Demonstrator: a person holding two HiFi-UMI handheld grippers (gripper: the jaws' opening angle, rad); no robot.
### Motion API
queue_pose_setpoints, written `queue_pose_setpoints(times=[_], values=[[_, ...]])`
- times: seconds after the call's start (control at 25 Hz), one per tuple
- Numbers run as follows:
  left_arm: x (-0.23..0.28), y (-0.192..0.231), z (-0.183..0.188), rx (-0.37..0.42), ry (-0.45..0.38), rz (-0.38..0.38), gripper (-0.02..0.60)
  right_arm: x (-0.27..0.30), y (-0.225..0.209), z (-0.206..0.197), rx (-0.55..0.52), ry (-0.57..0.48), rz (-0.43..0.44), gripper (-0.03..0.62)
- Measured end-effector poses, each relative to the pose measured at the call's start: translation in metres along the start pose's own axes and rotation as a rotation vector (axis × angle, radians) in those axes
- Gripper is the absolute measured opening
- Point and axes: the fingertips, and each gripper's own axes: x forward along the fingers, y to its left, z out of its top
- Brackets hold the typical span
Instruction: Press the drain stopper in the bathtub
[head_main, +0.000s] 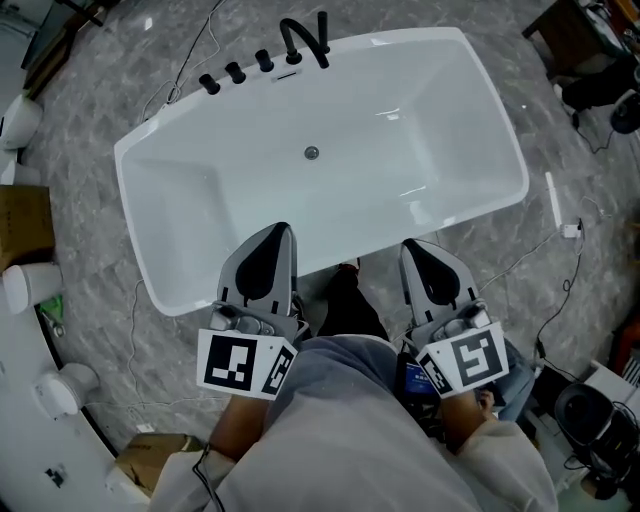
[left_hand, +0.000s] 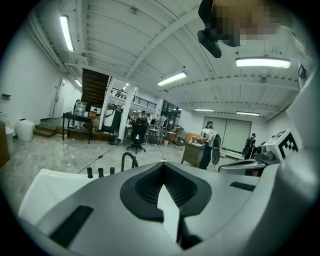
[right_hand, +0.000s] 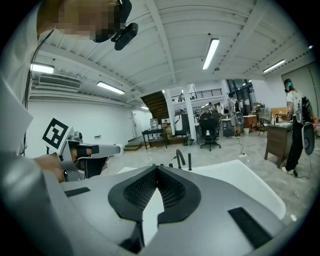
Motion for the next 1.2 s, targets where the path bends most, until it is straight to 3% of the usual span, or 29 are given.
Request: queue_pose_setpoints(times=[0.28,0.64,1.2], values=[[0.006,0.000,-0.013,-0.025,0.024,0.045,0.005,0.013,-0.015,-0.003,-0.021,0.028,0.047,0.018],[0.000,0.035,-0.026,-0.073,0.023,0.078,0.006,0.049,0.012,-0.010,-0.057,0.072,0.101,0.018],[-0.014,0.094,-0.069,-0.079,0.038,0.018,0.005,0.108,0.068,-0.037,-0.163,0.096,0.093,0.018]])
